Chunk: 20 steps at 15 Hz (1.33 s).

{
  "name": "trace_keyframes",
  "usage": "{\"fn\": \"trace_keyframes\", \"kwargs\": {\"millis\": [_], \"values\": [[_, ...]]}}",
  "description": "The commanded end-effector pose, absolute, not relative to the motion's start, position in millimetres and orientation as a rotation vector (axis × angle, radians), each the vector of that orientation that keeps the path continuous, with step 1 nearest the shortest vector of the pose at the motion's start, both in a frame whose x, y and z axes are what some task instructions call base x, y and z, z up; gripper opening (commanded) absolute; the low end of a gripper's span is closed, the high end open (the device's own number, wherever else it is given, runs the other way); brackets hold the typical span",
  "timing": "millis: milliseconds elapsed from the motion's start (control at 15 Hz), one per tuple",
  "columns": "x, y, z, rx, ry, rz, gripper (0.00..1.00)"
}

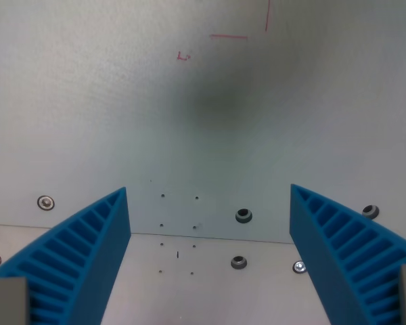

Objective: Rotate around gripper negative z

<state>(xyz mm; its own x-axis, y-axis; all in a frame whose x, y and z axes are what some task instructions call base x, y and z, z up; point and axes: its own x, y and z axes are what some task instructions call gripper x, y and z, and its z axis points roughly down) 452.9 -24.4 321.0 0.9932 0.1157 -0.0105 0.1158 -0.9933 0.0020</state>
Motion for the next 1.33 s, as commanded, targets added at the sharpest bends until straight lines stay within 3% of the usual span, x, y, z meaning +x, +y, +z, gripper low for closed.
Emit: {"fn": "trace_keyframes", "kwargs": {"millis": [67, 1333], "values": [[452.7, -24.5, 323.6, 3.132, 0.2, -0.008, 1.0], [452.7, -24.5, 323.6, 3.091, 0.546, -0.008, 1.0]]}}
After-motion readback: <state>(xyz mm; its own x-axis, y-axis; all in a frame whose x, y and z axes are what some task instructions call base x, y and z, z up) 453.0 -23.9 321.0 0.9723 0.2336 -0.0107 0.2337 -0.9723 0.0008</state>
